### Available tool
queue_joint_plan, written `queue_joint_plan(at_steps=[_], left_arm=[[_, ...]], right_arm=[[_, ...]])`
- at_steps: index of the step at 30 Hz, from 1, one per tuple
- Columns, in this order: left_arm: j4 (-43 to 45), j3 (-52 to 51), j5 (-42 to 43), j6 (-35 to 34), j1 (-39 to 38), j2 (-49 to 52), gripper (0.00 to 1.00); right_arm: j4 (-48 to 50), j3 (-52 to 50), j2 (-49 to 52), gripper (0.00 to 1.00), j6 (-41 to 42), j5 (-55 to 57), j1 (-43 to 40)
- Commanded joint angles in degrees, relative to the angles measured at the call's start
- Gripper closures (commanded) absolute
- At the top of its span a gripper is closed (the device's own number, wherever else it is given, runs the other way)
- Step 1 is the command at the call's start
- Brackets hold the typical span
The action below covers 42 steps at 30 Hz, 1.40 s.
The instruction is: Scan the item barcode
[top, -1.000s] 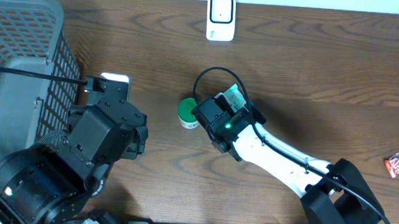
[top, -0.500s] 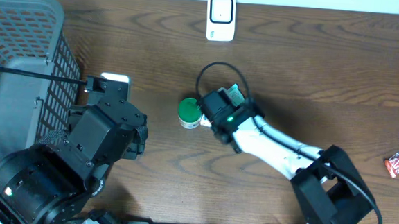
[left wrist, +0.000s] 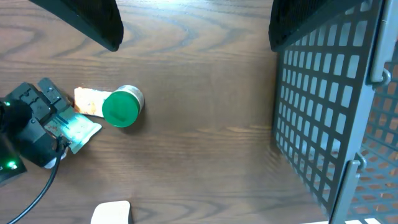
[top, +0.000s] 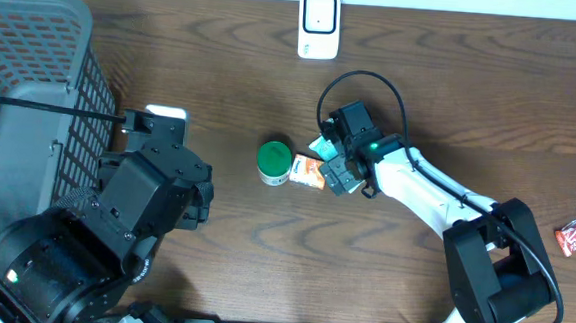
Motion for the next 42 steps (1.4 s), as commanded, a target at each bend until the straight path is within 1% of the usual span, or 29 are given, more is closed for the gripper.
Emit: queue_joint_plan(at_steps=[1,5,7,10,12,14,17,20,24,26,29,32,33,34,36,38,39,40,41,42], left_arm=[[-0.2,0.5,-0.8,-0.7,0.2,0.0,0.25],[-0.2,0.5,-0.8,-0.7,0.2,0.0,0.25],[-0.2,0.5,-0.8,-0.7,0.2,0.0,0.25],[-0.2,0.5,-0.8,-0.7,0.2,0.0,0.25],[-0.2,0.5,-0.8,-0.7,0.2,0.0,0.25],[-0.2,0.5,-0.8,-0.7,0.2,0.0,0.25],[-0.2,0.5,-0.8,-0.7,0.2,0.0,0.25],[-0.2,0.5,-0.8,-0.7,0.2,0.0,0.25],[-0.2,0.5,-0.8,-0.7,0.2,0.0,0.25],[-0.2,0.5,-0.8,-0.7,0.2,0.0,0.25],[-0.2,0.5,-0.8,-0.7,0.2,0.0,0.25],[-0.2,0.5,-0.8,-0.7,0.2,0.0,0.25],[-0.2,0.5,-0.8,-0.7,0.2,0.0,0.25],[-0.2,0.5,-0.8,-0.7,0.2,0.0,0.25],[-0.2,0.5,-0.8,-0.7,0.2,0.0,0.25],[-0.2,0.5,-0.8,-0.7,0.2,0.0,0.25],[-0.2,0.5,-0.8,-0.7,0.2,0.0,0.25],[-0.2,0.5,-0.8,-0.7,0.2,0.0,0.25],[-0.2,0.5,-0.8,-0.7,0.2,0.0,0.25],[-0.2,0.5,-0.8,-0.7,0.2,0.0,0.25]], right_arm=[[1.7,0.4,1.7,0.01,-1.9,-2.7,-0.4],[3.1,0.4,4.7,0.01,-2.0,2.0,-0.4],[3.1,0.4,6.1,0.04,-2.3,4.5,-0.4],[2.8,0.4,6.8,0.09,-2.5,4.6,-0.4],[3.0,0.4,6.8,0.18,-2.5,4.5,-0.4],[3.2,0.4,6.8,0.33,-2.5,4.5,-0.4],[3.5,0.4,6.8,0.52,-1.8,4.4,-0.4],[2.6,1.1,6.3,0.66,1.2,3.0,-0.4],[-2.4,4.2,5.0,0.76,2.2,-3.8,-1.2],[-6.8,6.7,3.9,0.78,3.1,-7.9,-2.0],[-14.8,11.2,2.1,0.77,3.3,-17.7,-3.7],[-21.9,15.4,1.0,0.78,4.2,-29.3,-6.2],[-23.9,16.6,1.0,0.79,5.7,-33.0,-7.3],[-25.9,17.6,1.0,0.82,7.3,-37.0,-8.4],[-28.9,18.2,1.0,0.83,8.8,-45.9,-10.9],[-32.7,18.1,1.0,0.76,8.8,-56.1,-13.6],[-35.0,18.1,1.0,0.70,8.8,-60.1,-14.8],[-37.8,18.1,1.0,0.68,8.8,-63.8,-16.2],[-40.5,18.1,1.0,0.69,8.7,-66.5,-17.4],[-42.5,18.1,1.0,0.73,8.6,-68.0,-18.3]])
